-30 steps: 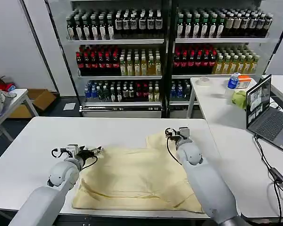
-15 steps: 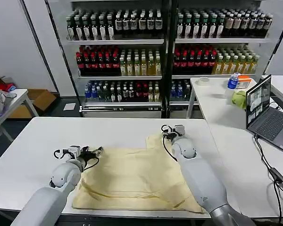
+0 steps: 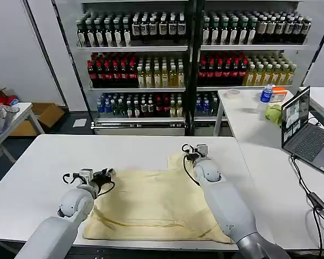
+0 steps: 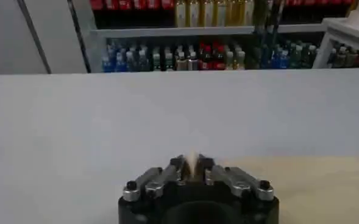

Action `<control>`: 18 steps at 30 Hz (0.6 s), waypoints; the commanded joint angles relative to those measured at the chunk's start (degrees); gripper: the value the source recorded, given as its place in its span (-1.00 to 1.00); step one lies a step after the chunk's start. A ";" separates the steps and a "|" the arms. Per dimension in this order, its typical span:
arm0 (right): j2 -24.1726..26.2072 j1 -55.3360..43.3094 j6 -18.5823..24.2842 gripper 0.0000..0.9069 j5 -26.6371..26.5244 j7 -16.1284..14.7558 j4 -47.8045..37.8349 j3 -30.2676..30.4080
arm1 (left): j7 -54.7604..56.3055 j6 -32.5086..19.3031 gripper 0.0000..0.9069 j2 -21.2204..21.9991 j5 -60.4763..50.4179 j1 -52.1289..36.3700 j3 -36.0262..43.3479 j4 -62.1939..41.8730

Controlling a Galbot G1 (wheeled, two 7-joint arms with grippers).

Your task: Fold and organize the clothes.

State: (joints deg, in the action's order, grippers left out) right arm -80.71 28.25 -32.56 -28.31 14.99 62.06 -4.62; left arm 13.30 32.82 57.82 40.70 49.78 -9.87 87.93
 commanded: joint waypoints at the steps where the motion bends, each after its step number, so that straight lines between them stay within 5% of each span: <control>1: -0.11 -0.15 0.91 -1.00 -0.20 -0.57 -0.88 0.02 | 0.36 -0.01 -0.98 0.36 0.12 0.45 -0.24 0.65; 10: 1.58 1.61 6.60 -1.00 -0.50 -0.09 5.77 -0.31 | 0.55 -0.55 -0.98 -0.75 1.16 0.82 -1.46 2.65; 18: 4.02 5.18 7.07 -1.00 -1.64 0.61 15.51 -0.89 | 0.82 -0.84 -0.98 -1.81 3.31 1.71 -3.72 6.07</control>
State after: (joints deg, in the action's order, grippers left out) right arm -77.87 31.42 -27.68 -29.83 15.61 69.83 -5.38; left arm 14.05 32.37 56.74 42.55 50.95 -11.92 90.67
